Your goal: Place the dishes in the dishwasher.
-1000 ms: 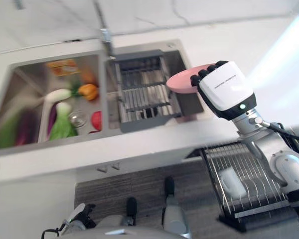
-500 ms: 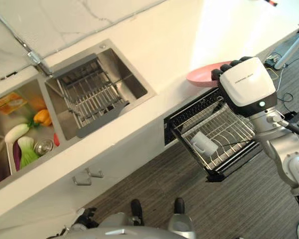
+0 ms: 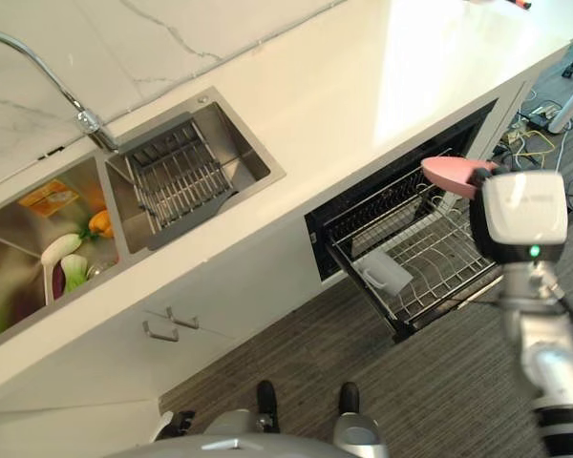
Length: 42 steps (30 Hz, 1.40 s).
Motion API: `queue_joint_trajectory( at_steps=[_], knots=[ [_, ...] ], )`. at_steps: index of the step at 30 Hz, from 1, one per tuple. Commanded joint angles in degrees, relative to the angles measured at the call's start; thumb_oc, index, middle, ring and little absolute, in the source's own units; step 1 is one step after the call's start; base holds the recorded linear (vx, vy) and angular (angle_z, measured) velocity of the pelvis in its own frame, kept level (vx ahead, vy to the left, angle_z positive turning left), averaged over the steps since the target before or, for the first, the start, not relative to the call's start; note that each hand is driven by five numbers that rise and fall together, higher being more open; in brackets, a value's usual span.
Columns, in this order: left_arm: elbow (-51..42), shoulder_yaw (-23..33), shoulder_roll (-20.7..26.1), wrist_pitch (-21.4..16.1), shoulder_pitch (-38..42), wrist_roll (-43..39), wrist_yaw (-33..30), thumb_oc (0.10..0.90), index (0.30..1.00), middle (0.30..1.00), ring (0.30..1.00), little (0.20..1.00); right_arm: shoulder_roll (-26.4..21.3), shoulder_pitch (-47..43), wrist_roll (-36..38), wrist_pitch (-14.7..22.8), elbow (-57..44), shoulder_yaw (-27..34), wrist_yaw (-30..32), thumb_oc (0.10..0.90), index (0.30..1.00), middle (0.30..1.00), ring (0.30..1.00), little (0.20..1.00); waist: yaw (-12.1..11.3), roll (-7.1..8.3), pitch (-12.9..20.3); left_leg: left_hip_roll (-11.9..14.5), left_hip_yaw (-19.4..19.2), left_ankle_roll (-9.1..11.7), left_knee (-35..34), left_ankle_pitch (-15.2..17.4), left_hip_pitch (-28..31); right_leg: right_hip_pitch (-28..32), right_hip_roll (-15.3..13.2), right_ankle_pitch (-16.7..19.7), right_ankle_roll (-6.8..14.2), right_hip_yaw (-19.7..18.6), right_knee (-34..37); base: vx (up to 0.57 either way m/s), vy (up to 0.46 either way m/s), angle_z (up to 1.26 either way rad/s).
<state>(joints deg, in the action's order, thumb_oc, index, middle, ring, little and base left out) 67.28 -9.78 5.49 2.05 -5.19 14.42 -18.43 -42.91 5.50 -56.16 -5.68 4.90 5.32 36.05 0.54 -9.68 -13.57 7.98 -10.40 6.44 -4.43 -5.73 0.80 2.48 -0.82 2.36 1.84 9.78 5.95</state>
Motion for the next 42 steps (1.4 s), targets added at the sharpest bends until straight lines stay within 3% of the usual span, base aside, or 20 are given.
queue_joint_trajectory(
  at_steps=[1, 3, 8, 13, 22, 28, 29, 30, 37, 42],
  knots=[
    [2.52, -2.43, 2.13, 0.79, 3.29, 3.04, -3.28, 0.800, 0.900, 0.900, 0.900, 0.900, -6.02, -6.18, -1.55, -1.82, -3.40, 1.78, 5.19, 0.400, 0.300, 0.300, 0.300, 0.300, -1.66, 4.68, 0.10, 0.06, 1.44, -0.12, 2.45, 2.17, -2.15, 2.92, -4.14, -7.57, 4.17, 0.71, -1.61, -0.07, -0.018, 0.05],
    [2.68, -3.68, 1.87, 0.58, 3.89, 2.97, -3.88, 0.800, 0.900, 0.900, 0.900, 0.900, -5.14, -8.89, -2.47, -4.31, 2.38, -1.93, 7.60, 0.400, 0.300, 0.300, 0.300, 0.300, -1.84, 3.75, -1.03, 0.23, 1.72, 0.02, 2.61, 1.89, -2.82, 1.85, -4.20, -7.63, 3.97, 1.05, -2.34, -0.06, -0.013, 0.08],
    [3.78, -3.29, 1.77, 0.94, 3.93, 2.10, -4.78, 0.800, 0.900, 0.900, 0.900, 0.900, -3.81, -12.69, -2.28, -5.55, 8.24, -7.69, 7.94, 0.400, 0.300, 0.300, 0.300, 0.300, -2.29, 3.10, -1.58, 0.17, 2.22, 0.35, 1.97, 1.23, -3.18, 1.61, -4.29, -7.37, 3.99, 1.78, -1.81, -0.01, -0.013, 0.04],
    [4.01, -4.16, 2.20, 0.58, 3.88, 1.60, -5.31, 0.800, 0.900, 0.900, 0.900, 0.900, -4.81, -18.88, -2.43, -6.75, 15.21, -13.09, 6.74, 0.400, 0.300, 0.300, 0.300, 0.300, -3.19, 1.51, -3.63, -0.29, 3.28, 0.55, 1.77, 0.48, -5.38, -0.60, -4.93, -6.96, 3.98, 2.58, -2.20, -0.05, -0.006, 0.10],
    [2.87, -6.77, 2.33, -0.85, 4.09, -0.39, -5.56, 0.800, 0.900, 0.900, 0.900, 0.900, -6.44, -29.35, 0.62, -7.48, 29.96, -21.37, 5.37, 0.400, 0.300, 0.300, 0.300, 0.300, -4.29, -0.40, -5.12, -0.84, 3.68, 0.83, 2.08, -0.25, -7.91, -3.57, -5.78, -6.40, 3.95, 2.87, -3.15, -0.04, 0.014, 0.11],
    [2.20, -8.13, 2.47, -1.26, 4.00, -1.02, -5.56, 0.800, 0.900, 0.900, 0.900, 0.900, -7.32, -33.67, 2.25, -6.77, 34.62, -25.02, 3.12, 0.400, 0.300, 0.300, 0.300, 0.300, -4.24, -1.42, -5.60, -0.91, 3.35, 0.91, 2.15, -0.50, -8.24, -4.59, -6.10, -6.39, 3.81, 2.63, -4.13, -0.03, 0.020, 0.00],
    [2.21, -8.12, 2.41, -1.25, 3.96, -0.97, -5.58, 0.800, 0.900, 0.900, 0.900, 0.900, -7.11, -33.81, 3.04, -6.48, 34.62, -24.82, 3.08, 0.504, 0.455, 0.455, 0.455, 0.455, -4.12, -1.60, -5.65, -0.92, 3.29, 0.91, 2.20, -0.51, -8.20, -4.70, -6.19, -6.40, 3.78, 2.62, -4.32, -0.04, 0.016, -0.03],
    [2.44, -7.99, 2.36, -0.98, 3.94, -0.68, -5.40, 0.800, 0.900, 0.900, 0.900, 0.900, -7.17, -33.50, 3.94, -5.93, 33.39, -24.42, 1.74, 0.800, 0.900, 0.900, 0.900, 0.900, -3.93, -1.70, -5.65, -0.92, 3.22, 0.92, 2.14, -0.42, -7.97, -4.61, -6.27, -6.55, 3.74, 2.72, -4.50, 0.00, 0.000, 0.00],
    [2.63, -7.05, 2.51, -0.12, 3.78, 1.01, -4.20, 0.800, 0.900, 0.900, 0.900, 0.900, -8.94, -29.58, 7.57, -3.51, 25.35, -19.45, -0.80, 0.800, 0.900, 0.900, 0.900, 0.900, -2.80, -1.10, -4.25, -0.85, 3.24, 1.00, 1.82, 0.09, -6.21, -2.40, -6.13, -6.79, 3.50, 2.76, -3.24, 0.01, 0.000, 0.00],
    [1.17, -5.89, 3.12, 0.46, 3.32, 1.90, -3.63, 0.800, 0.900, 0.900, 0.900, 0.900, -8.81, -25.47, 18.47, 0.48, 15.07, -10.18, -1.91, 0.800, 0.900, 0.900, 0.900, 0.900, -2.18, 0.16, -3.03, -0.80, 3.03, 0.60, 1.43, 0.87, -4.32, -0.82, -5.71, -6.87, 3.56, 2.30, -2.76, 0.03, -0.003, 0.02]
  ],
)
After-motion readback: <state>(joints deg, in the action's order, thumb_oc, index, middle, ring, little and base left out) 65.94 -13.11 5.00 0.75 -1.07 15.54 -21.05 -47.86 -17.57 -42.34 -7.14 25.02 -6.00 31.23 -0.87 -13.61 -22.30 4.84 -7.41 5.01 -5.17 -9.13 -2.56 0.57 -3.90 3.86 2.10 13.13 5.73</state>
